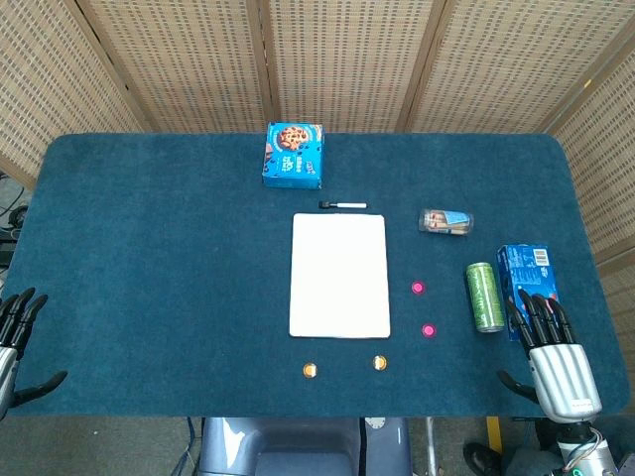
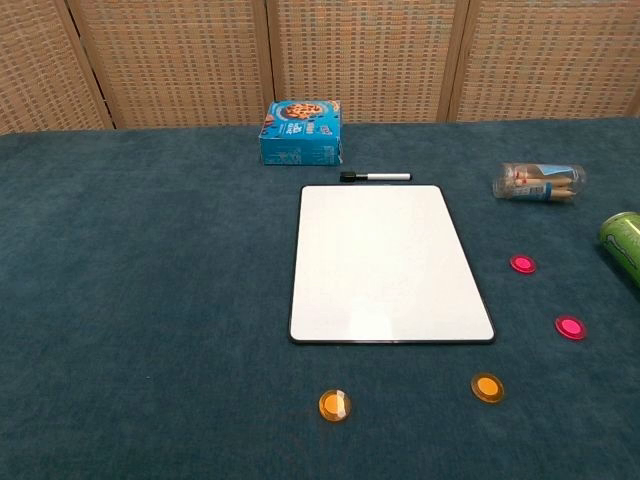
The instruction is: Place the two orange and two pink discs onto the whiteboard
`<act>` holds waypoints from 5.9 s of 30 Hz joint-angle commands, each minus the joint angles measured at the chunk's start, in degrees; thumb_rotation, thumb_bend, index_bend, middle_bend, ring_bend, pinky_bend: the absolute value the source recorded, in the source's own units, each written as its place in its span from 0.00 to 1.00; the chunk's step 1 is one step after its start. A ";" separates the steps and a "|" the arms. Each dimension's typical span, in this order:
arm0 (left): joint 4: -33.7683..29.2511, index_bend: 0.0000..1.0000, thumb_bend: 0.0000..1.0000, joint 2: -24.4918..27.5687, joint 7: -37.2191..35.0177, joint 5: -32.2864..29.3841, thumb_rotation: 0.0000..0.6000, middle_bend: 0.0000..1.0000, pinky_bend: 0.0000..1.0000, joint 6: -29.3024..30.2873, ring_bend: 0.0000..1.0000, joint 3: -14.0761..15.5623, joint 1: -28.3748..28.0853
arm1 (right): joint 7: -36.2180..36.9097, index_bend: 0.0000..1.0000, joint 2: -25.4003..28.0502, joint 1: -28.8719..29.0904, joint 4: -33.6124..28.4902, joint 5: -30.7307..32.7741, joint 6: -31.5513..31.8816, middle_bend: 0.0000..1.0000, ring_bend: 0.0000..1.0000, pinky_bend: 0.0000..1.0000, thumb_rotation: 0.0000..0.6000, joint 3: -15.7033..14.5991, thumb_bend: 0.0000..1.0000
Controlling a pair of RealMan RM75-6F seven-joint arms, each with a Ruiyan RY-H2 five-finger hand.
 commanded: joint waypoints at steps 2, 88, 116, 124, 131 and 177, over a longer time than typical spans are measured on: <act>-0.03 0.00 0.00 0.03 0.02 -0.05 1.00 0.00 0.00 -0.03 0.00 -0.02 -0.01 | -0.13 0.00 -0.11 0.05 0.03 -0.06 -0.14 0.00 0.00 0.00 1.00 -0.06 0.00; -1.37 0.00 0.00 0.72 0.28 -6.76 1.00 0.00 0.00 -4.39 0.00 -2.18 -2.44 | -24.89 0.38 -32.78 40.99 5.25 35.89 -40.44 0.00 0.00 0.00 1.00 3.46 0.26; -1.41 0.00 0.00 1.05 -0.45 -6.81 1.00 0.00 0.00 -4.15 0.00 -2.22 -2.42 | -26.65 0.39 -34.35 43.74 6.39 39.50 -37.85 0.00 0.00 0.00 1.00 1.67 0.26; -1.41 0.00 0.00 1.02 -0.42 -6.79 1.00 0.00 0.00 -4.16 0.00 -2.20 -2.44 | -26.55 0.43 -34.98 44.17 6.78 39.95 -37.73 0.00 0.00 0.00 1.00 1.22 0.31; -1.39 0.00 0.00 0.97 -0.32 -6.87 1.00 0.00 0.00 -4.31 0.00 -2.20 -2.52 | -26.33 0.46 -35.61 44.40 7.25 40.14 -37.37 0.00 0.00 0.00 1.00 1.01 0.31; -1.47 0.00 0.00 2.17 -2.66 -9.98 1.00 0.00 0.00 -6.48 0.00 -3.27 -3.57 | -24.92 0.00 -36.24 52.54 15.81 53.77 -35.38 0.00 0.00 0.00 1.00 13.97 0.18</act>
